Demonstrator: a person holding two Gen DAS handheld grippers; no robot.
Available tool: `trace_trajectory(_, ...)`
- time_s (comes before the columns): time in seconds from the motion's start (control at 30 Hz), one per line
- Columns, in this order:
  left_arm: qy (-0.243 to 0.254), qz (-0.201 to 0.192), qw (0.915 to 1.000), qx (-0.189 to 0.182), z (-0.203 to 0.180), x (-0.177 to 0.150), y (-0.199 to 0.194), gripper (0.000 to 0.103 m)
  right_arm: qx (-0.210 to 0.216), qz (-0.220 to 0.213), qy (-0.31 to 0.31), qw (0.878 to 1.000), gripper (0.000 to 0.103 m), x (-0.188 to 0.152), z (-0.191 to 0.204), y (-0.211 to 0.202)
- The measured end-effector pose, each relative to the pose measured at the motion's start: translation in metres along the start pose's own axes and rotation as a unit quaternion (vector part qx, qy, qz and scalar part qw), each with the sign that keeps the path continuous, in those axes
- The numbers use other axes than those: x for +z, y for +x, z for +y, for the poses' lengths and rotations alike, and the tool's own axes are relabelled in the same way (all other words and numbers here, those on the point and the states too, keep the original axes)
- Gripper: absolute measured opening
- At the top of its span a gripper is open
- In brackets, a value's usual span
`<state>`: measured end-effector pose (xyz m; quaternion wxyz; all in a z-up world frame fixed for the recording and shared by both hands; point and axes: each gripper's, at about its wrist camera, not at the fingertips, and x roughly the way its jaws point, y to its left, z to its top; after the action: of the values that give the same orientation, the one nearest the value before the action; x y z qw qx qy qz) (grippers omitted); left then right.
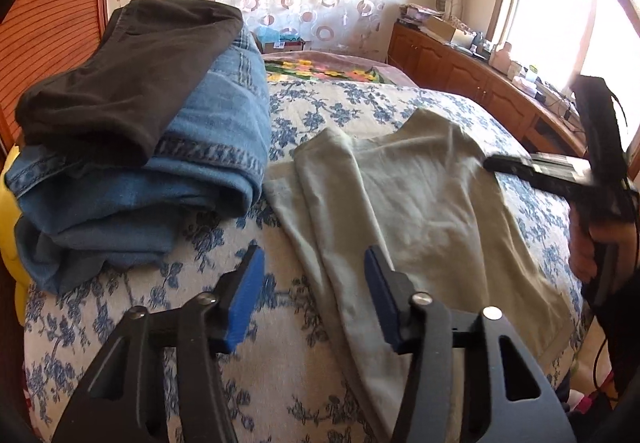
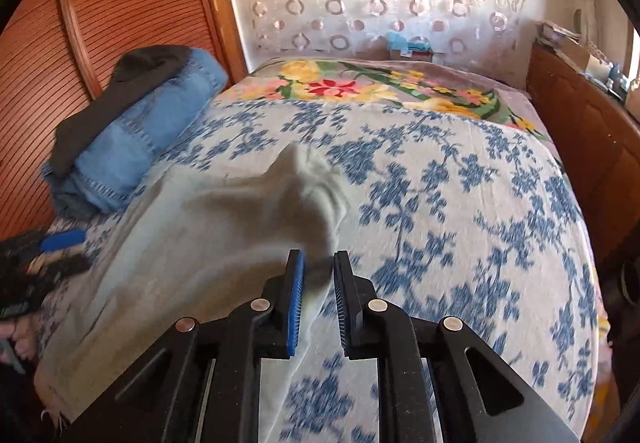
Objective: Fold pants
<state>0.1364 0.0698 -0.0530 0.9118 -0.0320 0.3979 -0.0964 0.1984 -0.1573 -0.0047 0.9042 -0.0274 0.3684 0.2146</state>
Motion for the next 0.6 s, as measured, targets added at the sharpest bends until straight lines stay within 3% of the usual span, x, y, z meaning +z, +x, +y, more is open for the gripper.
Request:
trace_trajectory(0.2, 0.017, -0.001, 0.9998, -0.007, -0.011, 0.014, 0.013, 0.04, 0.017, -0.004, -0.007, 1.0, 0.037, -0.027, 0.003, -0.029)
trace_trajectory(0.43, 0.03, 0.015, 0.9994, 0.007, -0.017, 0.034, 0.04, 0.036, 0.012, 0.005, -0.019, 1.0, 0.037, -0.059, 0.014, -0.043)
trace_trajectory(0.6, 0.028, 0.027, 0.9991, 0.019, -0.012, 0.047, 0.055, 0.036, 0.006, -0.011, -0.02, 1.0, 0.037, -0.066, 0.014, -0.052)
